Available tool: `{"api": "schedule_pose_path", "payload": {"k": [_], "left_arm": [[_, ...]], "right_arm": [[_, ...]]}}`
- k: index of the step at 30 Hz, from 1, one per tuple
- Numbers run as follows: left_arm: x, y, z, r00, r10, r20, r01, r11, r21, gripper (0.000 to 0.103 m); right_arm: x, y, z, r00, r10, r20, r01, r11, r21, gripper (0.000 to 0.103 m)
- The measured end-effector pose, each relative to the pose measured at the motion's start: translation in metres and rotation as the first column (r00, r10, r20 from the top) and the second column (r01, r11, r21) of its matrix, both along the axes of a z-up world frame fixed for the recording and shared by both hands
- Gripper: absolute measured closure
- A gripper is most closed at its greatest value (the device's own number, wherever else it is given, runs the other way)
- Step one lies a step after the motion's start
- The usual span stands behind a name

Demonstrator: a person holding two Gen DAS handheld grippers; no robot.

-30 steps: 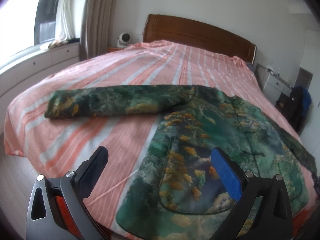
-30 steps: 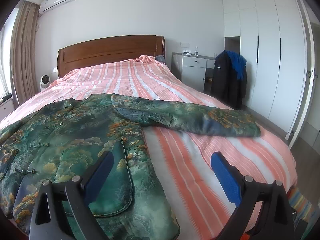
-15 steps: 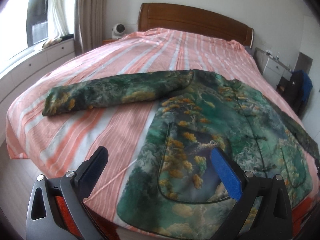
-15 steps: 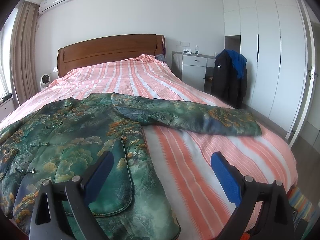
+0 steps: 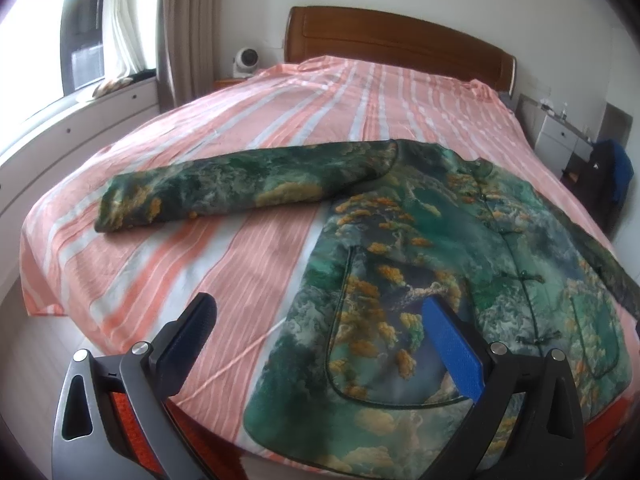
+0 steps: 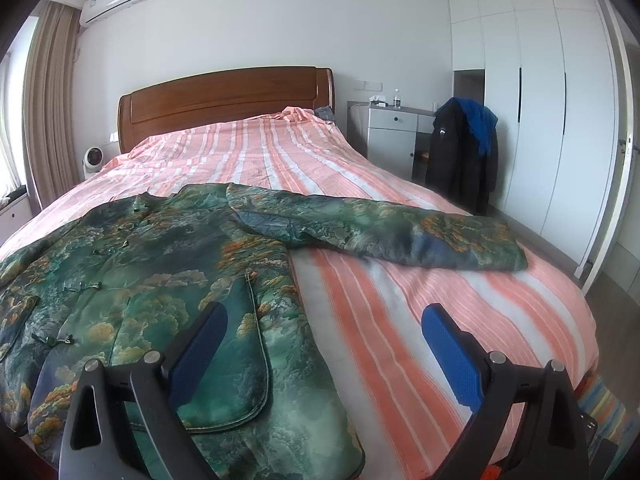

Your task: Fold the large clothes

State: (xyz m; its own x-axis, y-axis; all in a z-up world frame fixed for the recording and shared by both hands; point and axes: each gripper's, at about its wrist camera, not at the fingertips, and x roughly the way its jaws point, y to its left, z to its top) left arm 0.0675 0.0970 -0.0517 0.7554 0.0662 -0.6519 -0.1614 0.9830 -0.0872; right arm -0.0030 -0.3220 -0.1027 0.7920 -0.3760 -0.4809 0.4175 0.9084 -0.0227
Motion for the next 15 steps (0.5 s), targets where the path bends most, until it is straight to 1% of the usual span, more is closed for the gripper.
{"api": "schedule_pose_path", "payload": {"k": [2, 4, 7, 8, 9, 10, 12, 13, 15], "left_arm": [[-0.001, 0.001, 0.0, 1.0, 0.004, 0.001, -0.004, 1.0, 0.005, 0.001], [0.0, 0.002, 0.001, 1.0, 0.006, 0.0, -0.006, 1.0, 0.017, 0.001], [-0.002, 0.006, 0.004, 1.0, 0.017, 0.018, -0.018, 0.999, 0.034, 0.001], [-0.003, 0.008, 0.004, 0.999, 0.023, 0.023, -0.024, 0.999, 0.036, 0.001], [-0.003, 0.01, 0.004, 0.999, 0.031, 0.025, -0.032, 0.999, 0.032, 0.001], [-0.002, 0.012, 0.003, 0.999, 0.037, 0.022, -0.038, 0.999, 0.028, 0.001], [-0.001, 0.017, 0.001, 0.999, 0.051, 0.013, -0.051, 0.999, 0.013, 0.001], [-0.001, 0.019, -0.001, 0.998, 0.058, 0.009, -0.058, 0.998, 0.005, 0.001], [-0.001, 0.021, -0.001, 0.998, 0.066, 0.006, -0.066, 0.998, -0.001, 0.001]], "right_arm": [[0.002, 0.001, 0.0, 1.0, 0.014, -0.003, -0.014, 1.0, 0.006, 0.006], [0.002, -0.002, 0.002, 0.999, 0.045, 0.003, -0.045, 0.998, 0.043, 0.006], [0.004, -0.026, 0.01, 0.995, 0.088, 0.038, -0.094, 0.979, 0.179, 0.006], [0.01, -0.046, 0.012, 0.994, 0.099, 0.037, -0.105, 0.962, 0.25, 0.006], [0.014, -0.059, 0.012, 0.995, 0.098, 0.035, -0.104, 0.951, 0.291, 0.006], [0.019, -0.079, 0.011, 0.996, 0.088, 0.03, -0.093, 0.933, 0.348, 0.006], [0.028, -0.127, 0.004, 0.999, 0.037, 0.031, -0.048, 0.876, 0.481, 0.006], [0.029, -0.159, -0.005, 0.999, -0.027, 0.043, -0.002, 0.829, 0.56, 0.006], [0.026, -0.205, -0.022, 0.989, -0.144, 0.032, 0.088, 0.752, 0.653, 0.006]]}}
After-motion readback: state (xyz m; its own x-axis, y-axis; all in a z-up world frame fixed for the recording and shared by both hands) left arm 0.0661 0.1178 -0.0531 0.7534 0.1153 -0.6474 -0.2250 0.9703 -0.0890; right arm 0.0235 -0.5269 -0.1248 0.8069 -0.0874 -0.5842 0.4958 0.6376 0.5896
